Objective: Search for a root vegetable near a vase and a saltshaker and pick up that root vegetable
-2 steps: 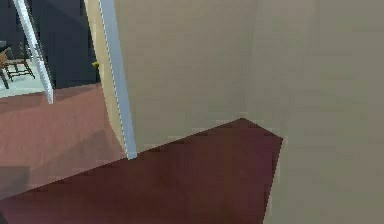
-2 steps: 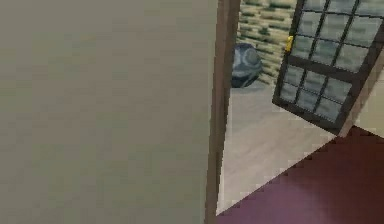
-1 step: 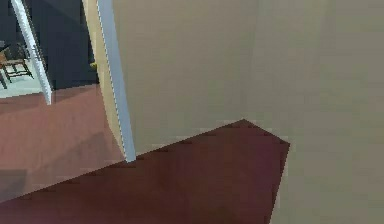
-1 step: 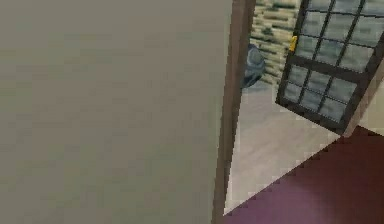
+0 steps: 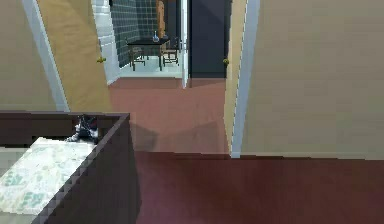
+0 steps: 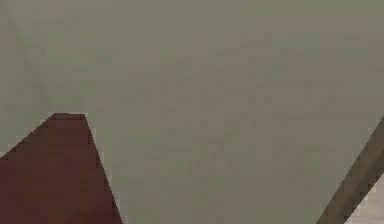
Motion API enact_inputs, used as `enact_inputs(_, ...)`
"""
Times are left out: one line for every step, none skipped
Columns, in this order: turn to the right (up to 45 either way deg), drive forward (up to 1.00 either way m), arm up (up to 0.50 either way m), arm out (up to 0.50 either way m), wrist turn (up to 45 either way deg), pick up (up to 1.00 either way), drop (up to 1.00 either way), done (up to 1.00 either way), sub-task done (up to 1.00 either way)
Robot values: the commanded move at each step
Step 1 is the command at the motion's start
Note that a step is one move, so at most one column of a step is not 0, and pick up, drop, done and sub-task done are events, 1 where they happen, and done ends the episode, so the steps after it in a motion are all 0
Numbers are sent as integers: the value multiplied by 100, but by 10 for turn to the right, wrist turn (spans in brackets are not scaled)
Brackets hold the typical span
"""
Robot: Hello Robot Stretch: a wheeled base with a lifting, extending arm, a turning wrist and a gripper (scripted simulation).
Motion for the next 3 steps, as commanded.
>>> enact_inputs(0,100,0,0,0,0,0,0,0)
enact_inputs(-30,0,0,0,0,0,0,0,0)
enact_inputs(450,0,0,0,0,0,0,0,0)
